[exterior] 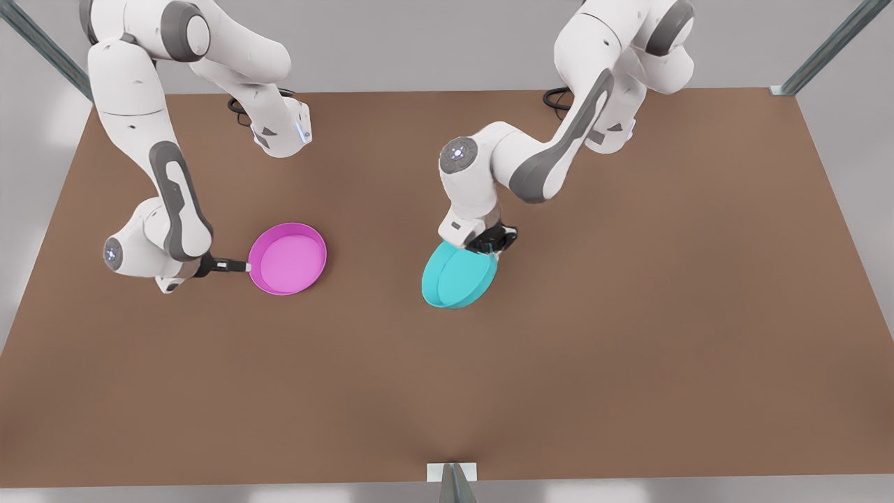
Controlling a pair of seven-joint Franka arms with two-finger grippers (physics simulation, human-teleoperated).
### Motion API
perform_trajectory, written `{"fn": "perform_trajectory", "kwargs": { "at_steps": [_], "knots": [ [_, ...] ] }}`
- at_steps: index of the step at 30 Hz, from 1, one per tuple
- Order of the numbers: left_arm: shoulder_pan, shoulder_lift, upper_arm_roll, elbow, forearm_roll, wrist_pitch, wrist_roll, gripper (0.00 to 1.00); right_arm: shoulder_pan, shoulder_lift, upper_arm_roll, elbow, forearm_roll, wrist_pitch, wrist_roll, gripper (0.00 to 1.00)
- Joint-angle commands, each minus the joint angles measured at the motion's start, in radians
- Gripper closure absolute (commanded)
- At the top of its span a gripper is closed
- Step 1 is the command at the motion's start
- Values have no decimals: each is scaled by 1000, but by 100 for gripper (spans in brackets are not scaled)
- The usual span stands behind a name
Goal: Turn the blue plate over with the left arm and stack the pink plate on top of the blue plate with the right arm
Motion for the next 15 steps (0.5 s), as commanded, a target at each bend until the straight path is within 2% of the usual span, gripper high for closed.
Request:
{"fn": "perform_trajectory", "kwargs": {
  "at_steps": [1,5,7,15],
  "knots": [
    [-4,2,0,0,126,-9,-2,79,0,0,0,0,0,0,0,0],
    [-84,7,2,47,279,-41,0,79,0,6,12,2,8,3,2,0],
    [-128,10,0,70,373,-124,-3,79,29,9,14,-2,6,-8,2,0],
    [-328,177,5,127,824,-365,15,79,37,6,14,-21,5,46,-107,0]
  ]
}}
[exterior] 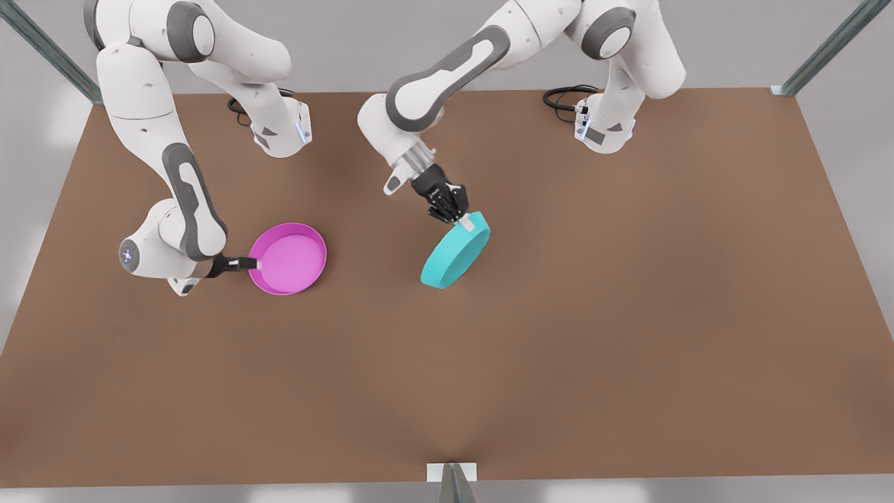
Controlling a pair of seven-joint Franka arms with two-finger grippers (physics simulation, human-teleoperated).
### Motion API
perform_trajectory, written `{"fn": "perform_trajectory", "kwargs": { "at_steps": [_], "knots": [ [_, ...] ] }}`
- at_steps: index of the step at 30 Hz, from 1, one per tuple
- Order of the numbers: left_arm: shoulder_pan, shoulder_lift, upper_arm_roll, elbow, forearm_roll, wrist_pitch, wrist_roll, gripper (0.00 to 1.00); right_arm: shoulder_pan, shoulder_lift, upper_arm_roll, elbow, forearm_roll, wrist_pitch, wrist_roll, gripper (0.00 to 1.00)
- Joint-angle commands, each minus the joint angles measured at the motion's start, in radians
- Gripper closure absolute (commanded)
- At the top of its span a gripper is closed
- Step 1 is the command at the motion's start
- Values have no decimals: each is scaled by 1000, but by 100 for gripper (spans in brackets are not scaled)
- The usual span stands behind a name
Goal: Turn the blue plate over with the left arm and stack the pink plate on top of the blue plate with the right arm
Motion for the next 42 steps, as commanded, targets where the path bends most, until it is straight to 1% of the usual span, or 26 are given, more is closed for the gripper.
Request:
{"fn": "perform_trajectory", "kwargs": {
  "at_steps": [1,2,8,11,12,14,18,20,22,25,26,27,28,29,30,31,33,34,36,37,38,39,41,42],
  "knots": [
    [-10,11,2,5,172,-4,0,79,11,1,0,0,0,3,0,0],
    [-33,23,2,9,196,-30,1,79,17,2,0,0,0,6,2,0],
    [-53,167,3,8,523,-167,67,79,17,11,0,0,9,37,0,0],
    [-67,216,5,-3,567,-211,69,79,17,12,0,0,34,37,0,0],
    [-68,239,5,-3,601,-236,72,79,17,12,0,0,34,39,0,1],
    [-76,293,5,-3,612,-262,72,79,17,12,0,1,34,37,0,17],
    [-111,370,3,-1,603,-274,70,79,17,12,0,-3,31,23,-14,17],
    [-113,393,2,-1,603,-279,70,79,17,12,0,-3,29,22,-67,17],
    [-116,400,0,-1,597,-280,72,79,17,12,0,-2,28,22,-110,15],
    [-139,402,-4,3,515,-279,73,79,17,12,0,-2,28,23,-110,15],
    [-140,402,-6,3,503,-279,81,68,15,12,0,-2,28,23,-110,15],
    [-149,402,-6,8,478,-268,76,43,15,17,0,0,28,31,-110,16],
    [-153,405,-23,8,458,-268,78,31,17,17,0,0,28,33,-110,17],
    [-153,409,-24,6,454,-266,78,11,15,18,0,0,28,33,-110,17],
    [-156,425,-24,8,454,-265,78,1,11,23,0,1,28,33,-110,17],
    [-156,445,-24,11,452,-265,75,1,9,29,0,3,26,33,-110,19],
    [-156,454,-49,11,437,-266,76,1,9,29,0,3,28,33,-110,34],
    [-157,454,-63,11,425,-268,75,1,9,29,0,3,26,33,-110,35],
    [-188,452,-67,12,374,-268,76,1,11,28,0,3,26,33,-110,40],
    [-209,451,-76,32,317,-266,75,1,11,26,0,3,26,33,-115,41],
    [-212,446,-112,46,300,-265,67,1,12,25,0,6,26,33,-121,41],
    [-212,449,-119,58,270,-237,61,1,12,23,0,6,26,31,-121,41],
    [-214,445,-145,75,183,-193,-60,1,15,21,0,6,26,31,-124,41],
    [-214,440,-145,75,127,-127,-176,0,17,21,0,8,25,31,-124,41]
  ]
}}
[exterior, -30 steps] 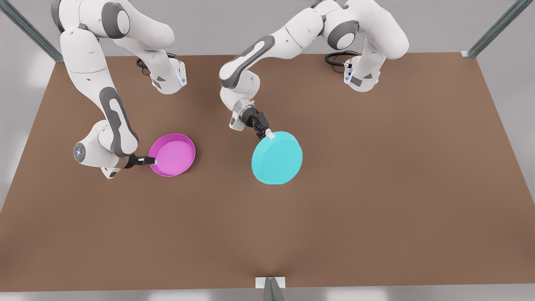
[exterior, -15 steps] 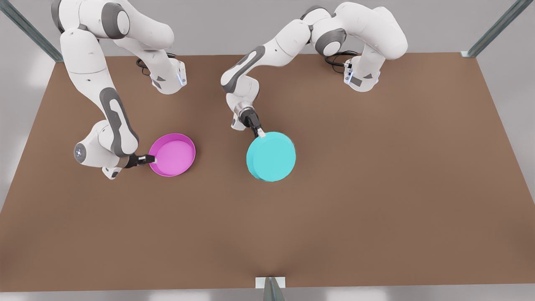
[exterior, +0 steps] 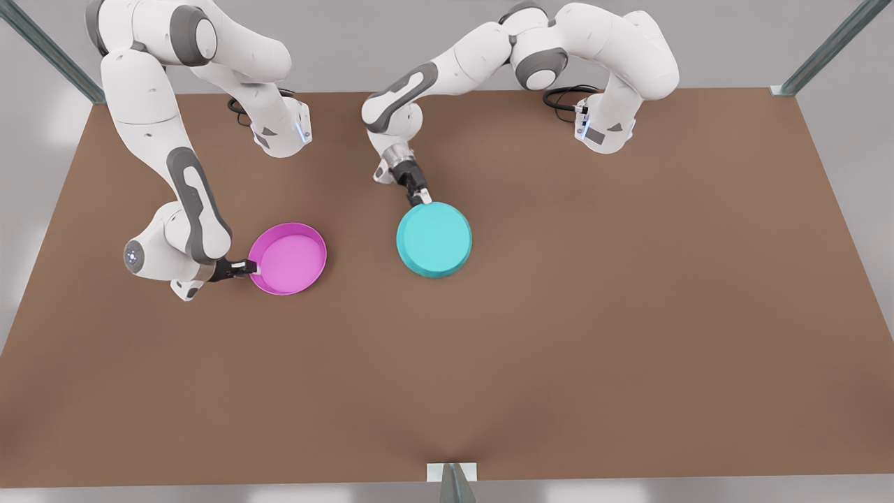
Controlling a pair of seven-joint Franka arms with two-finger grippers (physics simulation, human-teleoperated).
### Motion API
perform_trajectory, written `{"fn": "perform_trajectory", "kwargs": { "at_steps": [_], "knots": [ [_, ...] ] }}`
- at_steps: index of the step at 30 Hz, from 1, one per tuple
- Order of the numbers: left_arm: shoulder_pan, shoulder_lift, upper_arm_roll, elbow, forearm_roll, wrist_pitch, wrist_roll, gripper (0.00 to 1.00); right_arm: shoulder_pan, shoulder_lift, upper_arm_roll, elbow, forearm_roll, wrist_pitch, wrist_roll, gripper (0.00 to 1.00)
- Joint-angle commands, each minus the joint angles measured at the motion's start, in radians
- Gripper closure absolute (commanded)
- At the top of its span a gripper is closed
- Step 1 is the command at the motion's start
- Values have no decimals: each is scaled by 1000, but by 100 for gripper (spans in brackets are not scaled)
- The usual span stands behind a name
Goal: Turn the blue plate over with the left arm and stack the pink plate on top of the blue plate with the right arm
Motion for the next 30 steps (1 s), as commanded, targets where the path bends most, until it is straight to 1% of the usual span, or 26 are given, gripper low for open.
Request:
{"fn": "perform_trajectory", "kwargs": {
  "at_steps": [1,3,6,7,9,10,11,13,14,15,16,18,19,21,23,24,25,26,28,29,30],
  "knots": [
    [0,-16,0,-2,-151,34,-33,0,0,0,0,0,0,0,0,41],
    [6,-56,1,-13,-183,140,-219,0,2,-3,0,2,-9,0,0,46],
    [29,-111,0,-37,-186,225,-369,0,2,-6,0,8,-21,0,0,51],
    [34,-113,1,-40,-257,295,-389,0,2,-5,0,8,-23,2,-2,51],
    [72,-142,1,-49,-298,354,-408,0,0,-5,0,8,-21,3,-28,51],
    [95,-208,1,-128,-304,397,-408,0,0,-2,0,9,-21,5,-28,52],
    [98,-228,1,-163,-330,411,-409,0,0,-2,0,11,-21,5,-32,52],
    [98,-248,0,-161,-376,411,-412,0,0,-2,0,9,-21,5,-32,57],
    [101,-275,-3,-164,-429,416,-398,0,0,0,0,11,-21,5,-32,57],
    [141,-361,-3,-212,-518,466,-346,0,0,0,0,11,-21,5,-34,57],
    [190,-413,0,-217,-591,468,-264,0,0,0,0,11,-21,5,-34,57],
    [377,-577,0,-215,-777,469,-20,0,0,4,0,15,-23,5,-34,57],
    [448,-625,0,-214,-834,469,68,0,0,6,0,15,-21,6,-34,57],
    [661,-748,9,-209,-1034,469,348,0,0,6,0,17,-23,6,-35,61],
    [869,-832,15,-209,-1200,453,636,0,0,6,0,17,-23,5,-35,61],
    [963,-878,32,-209,-1243,427,729,0,0,4,0,15,-23,5,-35,61],
    [970,-900,79,-209,-1242,404,738,0,0,3,0,15,-23,2,-35,59],
    [971,-938,149,-209,-1249,379,816,0,-3,3,0,15,-23,-2,-35,54],
    [997,-1019,264,-214,-1303,233,1059,0,-5,3,0,17,-23,-3,-35,52],
    [1034,-1078,281,-263,-1309,215,1065,0,-5,3,0,15,-23,-5,-35,52],
    [1132,-1081,183,-267,-1306,224,1065,0,-5,3,0,15,-23,-3,-35,51]
  ]
}}
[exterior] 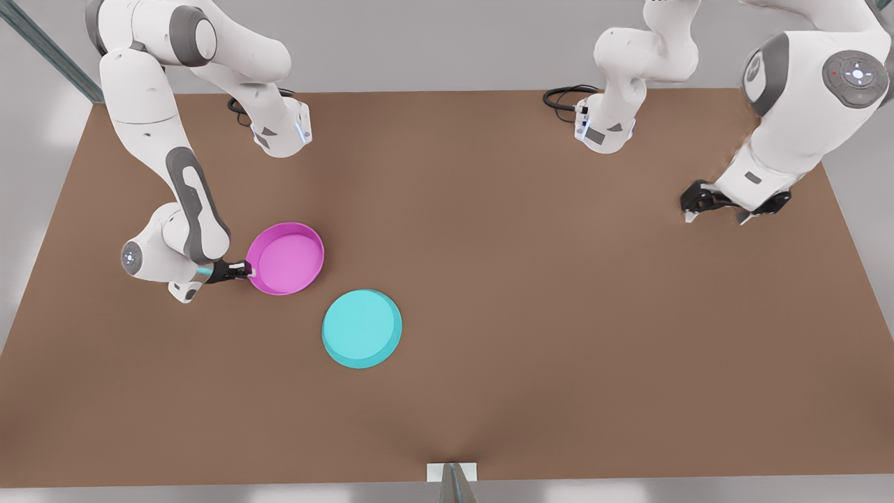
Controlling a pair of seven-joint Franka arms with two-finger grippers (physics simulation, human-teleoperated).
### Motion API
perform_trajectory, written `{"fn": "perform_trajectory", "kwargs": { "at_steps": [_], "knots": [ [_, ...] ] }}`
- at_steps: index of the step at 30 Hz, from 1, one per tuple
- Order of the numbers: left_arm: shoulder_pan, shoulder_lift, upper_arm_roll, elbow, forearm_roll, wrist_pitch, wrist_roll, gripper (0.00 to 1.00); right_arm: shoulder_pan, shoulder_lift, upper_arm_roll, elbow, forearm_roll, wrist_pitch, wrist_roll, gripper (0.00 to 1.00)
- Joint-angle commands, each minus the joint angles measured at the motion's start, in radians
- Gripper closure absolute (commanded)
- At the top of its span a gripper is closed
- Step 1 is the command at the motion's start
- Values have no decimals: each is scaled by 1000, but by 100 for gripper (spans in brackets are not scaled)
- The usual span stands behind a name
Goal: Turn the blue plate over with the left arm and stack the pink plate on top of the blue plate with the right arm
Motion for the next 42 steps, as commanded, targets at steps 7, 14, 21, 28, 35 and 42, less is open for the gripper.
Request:
{"fn": "perform_trajectory", "kwargs": {
  "at_steps": [7,14,21,28,35,42],
  "knots": [
    [-20,104,-119,62,-50,-35,3,0,3,-2,0,0,0,-21,0,51],
    [-82,207,-87,177,-50,-47,-11,0,5,2,0,0,-2,-18,0,55],
    [-82,182,-98,171,-50,-40,-11,0,6,3,0,0,-2,-5,-34,73],
    [-84,182,-99,166,-50,-38,-9,0,5,8,0,0,-2,-3,-34,69],
    [-84,182,-99,166,-48,-40,-9,0,3,14,0,0,-2,2,-35,79],
    [-84,184,-99,166,-48,-38,-9,0,5,-11,0,0,-2,-35,-35,79]
  ]
}}
